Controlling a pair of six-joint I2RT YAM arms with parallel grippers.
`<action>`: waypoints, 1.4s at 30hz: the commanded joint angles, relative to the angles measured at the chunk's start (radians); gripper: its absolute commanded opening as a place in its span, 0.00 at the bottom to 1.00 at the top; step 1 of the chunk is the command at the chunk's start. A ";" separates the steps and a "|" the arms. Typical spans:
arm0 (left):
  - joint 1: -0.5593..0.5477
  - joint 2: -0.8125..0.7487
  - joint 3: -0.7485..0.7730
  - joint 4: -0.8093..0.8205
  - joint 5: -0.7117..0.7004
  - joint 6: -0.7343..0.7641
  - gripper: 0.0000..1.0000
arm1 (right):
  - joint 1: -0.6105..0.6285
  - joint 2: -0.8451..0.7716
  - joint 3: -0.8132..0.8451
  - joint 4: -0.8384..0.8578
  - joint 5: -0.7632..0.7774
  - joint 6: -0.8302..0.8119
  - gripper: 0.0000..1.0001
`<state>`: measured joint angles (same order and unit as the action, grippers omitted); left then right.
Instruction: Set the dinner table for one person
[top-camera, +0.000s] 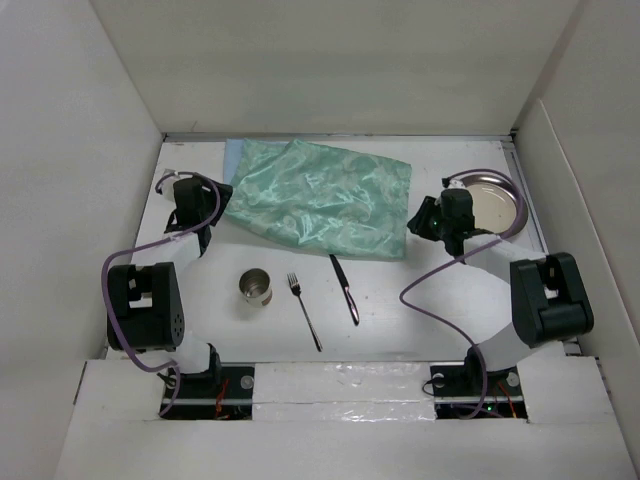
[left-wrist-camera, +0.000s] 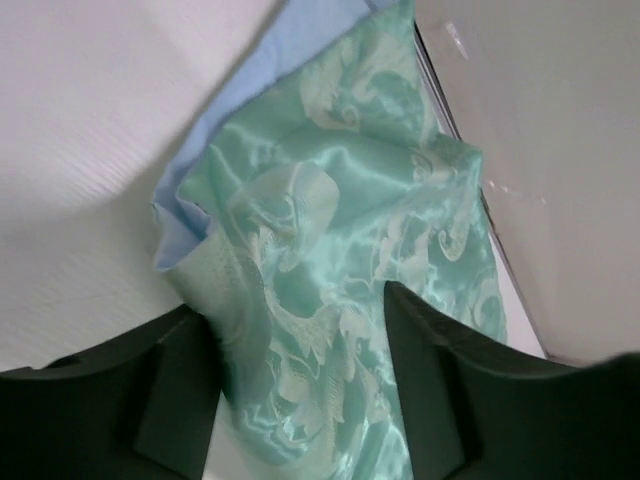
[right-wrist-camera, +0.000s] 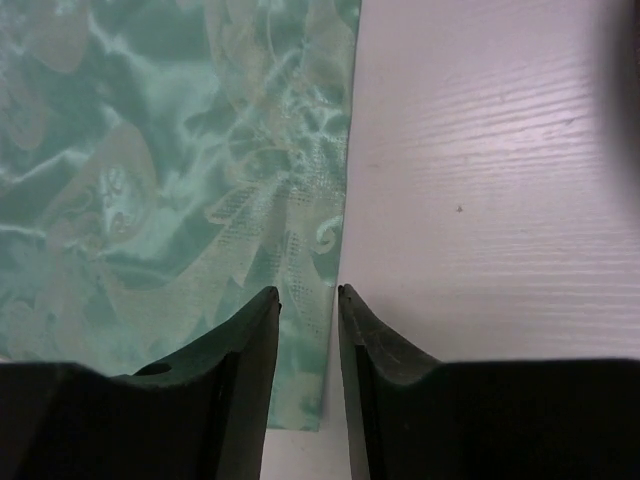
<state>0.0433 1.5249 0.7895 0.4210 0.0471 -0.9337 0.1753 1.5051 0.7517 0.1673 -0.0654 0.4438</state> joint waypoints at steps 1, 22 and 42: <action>0.010 -0.103 0.089 -0.140 -0.191 0.064 0.59 | -0.008 0.070 0.070 0.070 -0.056 0.055 0.39; 0.010 0.263 0.478 -0.636 -0.092 0.578 0.30 | 0.016 -0.112 -0.253 0.202 -0.096 0.159 0.35; 0.010 0.115 0.311 -0.726 -0.133 0.572 0.56 | -0.034 -0.090 -0.308 0.262 -0.246 0.202 0.52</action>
<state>0.0486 1.7149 1.1225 -0.2886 -0.0750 -0.3611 0.1486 1.3933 0.4473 0.3397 -0.2562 0.6205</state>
